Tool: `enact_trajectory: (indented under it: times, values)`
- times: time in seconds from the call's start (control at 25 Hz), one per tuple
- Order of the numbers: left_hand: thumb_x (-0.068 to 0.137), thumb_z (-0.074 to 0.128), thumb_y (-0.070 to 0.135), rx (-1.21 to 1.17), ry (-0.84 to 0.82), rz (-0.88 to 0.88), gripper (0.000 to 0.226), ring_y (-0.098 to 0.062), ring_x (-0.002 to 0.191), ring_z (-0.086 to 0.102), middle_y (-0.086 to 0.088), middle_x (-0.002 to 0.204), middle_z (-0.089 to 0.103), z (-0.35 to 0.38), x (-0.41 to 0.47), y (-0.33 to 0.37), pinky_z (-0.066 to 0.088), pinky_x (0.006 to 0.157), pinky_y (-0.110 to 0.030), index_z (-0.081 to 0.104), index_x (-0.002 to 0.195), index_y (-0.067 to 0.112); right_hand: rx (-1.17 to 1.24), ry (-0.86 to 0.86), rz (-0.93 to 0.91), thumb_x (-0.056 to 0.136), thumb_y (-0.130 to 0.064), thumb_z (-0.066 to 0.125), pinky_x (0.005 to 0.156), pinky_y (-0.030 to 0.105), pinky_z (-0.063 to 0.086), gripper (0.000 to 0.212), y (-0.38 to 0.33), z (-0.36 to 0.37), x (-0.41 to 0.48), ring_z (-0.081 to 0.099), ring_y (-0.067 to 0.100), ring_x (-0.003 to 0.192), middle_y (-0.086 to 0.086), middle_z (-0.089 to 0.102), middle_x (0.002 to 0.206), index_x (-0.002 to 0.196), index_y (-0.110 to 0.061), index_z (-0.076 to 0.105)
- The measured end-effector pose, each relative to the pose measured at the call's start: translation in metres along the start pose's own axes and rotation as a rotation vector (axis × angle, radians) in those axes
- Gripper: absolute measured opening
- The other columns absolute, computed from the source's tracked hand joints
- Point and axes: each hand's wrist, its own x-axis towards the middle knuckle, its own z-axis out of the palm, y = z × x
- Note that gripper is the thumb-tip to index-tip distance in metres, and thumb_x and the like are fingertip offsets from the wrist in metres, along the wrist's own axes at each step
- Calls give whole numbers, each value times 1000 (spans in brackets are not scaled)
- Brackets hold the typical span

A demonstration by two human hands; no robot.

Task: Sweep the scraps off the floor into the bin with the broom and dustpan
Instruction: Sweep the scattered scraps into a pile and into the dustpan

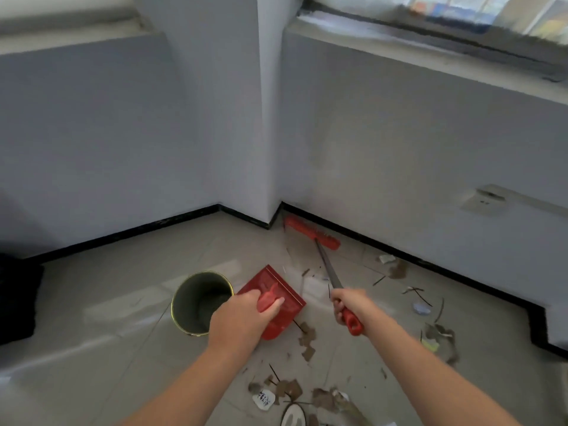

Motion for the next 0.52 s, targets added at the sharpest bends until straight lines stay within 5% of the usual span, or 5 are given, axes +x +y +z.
enact_trajectory:
  times: [0.16,0.36,0.52]
  values:
    - [83,43,75,32,58,5,59,-16,60,59,1,62,60,12,22,-13,46,55,-33,53,70,18,66,-20,-11,82,-4,51,38,17,31,14,-38,26,74,37,7,31,0,45,55,70,-11,47]
    - [80,50,74,1,133,-26,59,-19,55,54,0,53,50,17,58,-19,37,50,-32,37,57,21,-203,17,-61,90,-8,42,40,24,40,16,-52,49,130,43,14,34,5,49,52,78,-3,51]
    - [76,53,73,-45,192,-31,56,-15,45,43,5,44,37,23,51,-33,31,45,-30,28,52,29,-782,126,-62,92,-12,34,50,28,46,43,-17,35,142,52,19,57,7,50,68,134,-7,36]
